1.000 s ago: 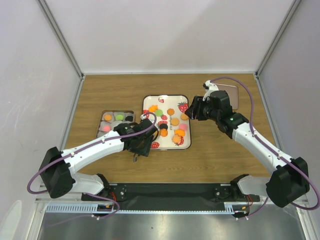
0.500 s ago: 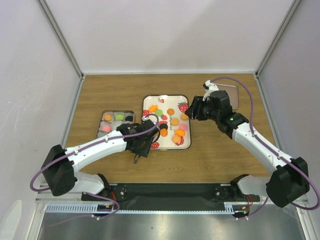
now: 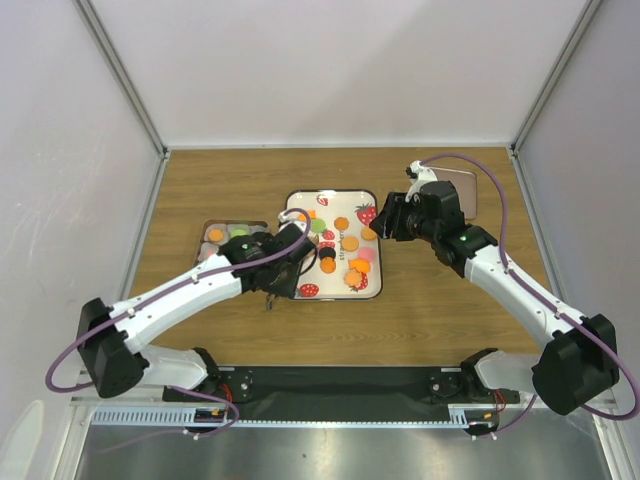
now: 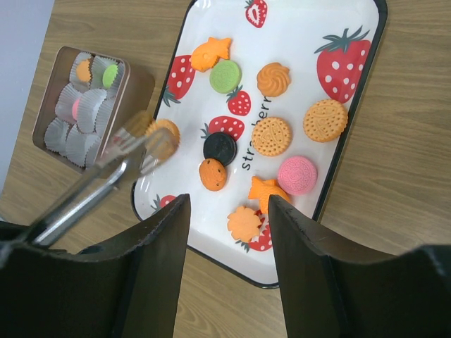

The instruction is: Pack the cookies

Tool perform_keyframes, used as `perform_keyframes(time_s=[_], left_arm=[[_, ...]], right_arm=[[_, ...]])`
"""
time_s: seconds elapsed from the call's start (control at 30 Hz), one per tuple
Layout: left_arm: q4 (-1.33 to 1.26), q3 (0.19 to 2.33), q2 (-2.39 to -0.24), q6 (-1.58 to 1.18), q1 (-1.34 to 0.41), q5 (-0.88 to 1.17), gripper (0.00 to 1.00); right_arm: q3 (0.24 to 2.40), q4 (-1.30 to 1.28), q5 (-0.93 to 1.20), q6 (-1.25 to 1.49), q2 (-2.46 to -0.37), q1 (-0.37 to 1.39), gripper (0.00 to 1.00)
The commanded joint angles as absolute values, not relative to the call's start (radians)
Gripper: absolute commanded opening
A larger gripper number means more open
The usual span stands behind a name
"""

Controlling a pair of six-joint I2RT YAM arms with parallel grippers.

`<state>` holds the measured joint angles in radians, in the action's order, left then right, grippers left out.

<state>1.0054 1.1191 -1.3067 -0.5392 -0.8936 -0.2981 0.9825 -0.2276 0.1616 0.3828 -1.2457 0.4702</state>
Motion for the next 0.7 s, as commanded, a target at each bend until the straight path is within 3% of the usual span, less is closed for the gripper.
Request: perform_keyframes(time_s=[0.0, 0.17, 0.4, 0.67], left_arm=[[1.043, 1.189, -1.244, -0.523, -0.858, -0.367, 0.33], [1.065, 1.163, -1.155, -0.503, -0.729, -0.348, 0.32], [1.034, 1.031, -1.013, -0.440, -0.390, -0.198, 0.33], [1.026, 0.962, -0.976, -0.422, -0.233, -0.094, 0.33]], right_arm=[[1.022, -0.219, 0.149, 0.365, -1.243, 0.474, 0.54], [1.022, -0.219, 0.152, 0.365, -1.243, 0.472, 0.54], [1.022, -0.216, 0.160, 0.368, -1.241, 0.477, 0.54], [1.020, -0.218, 0.164, 0.371, -1.238, 0.477, 0.54]])
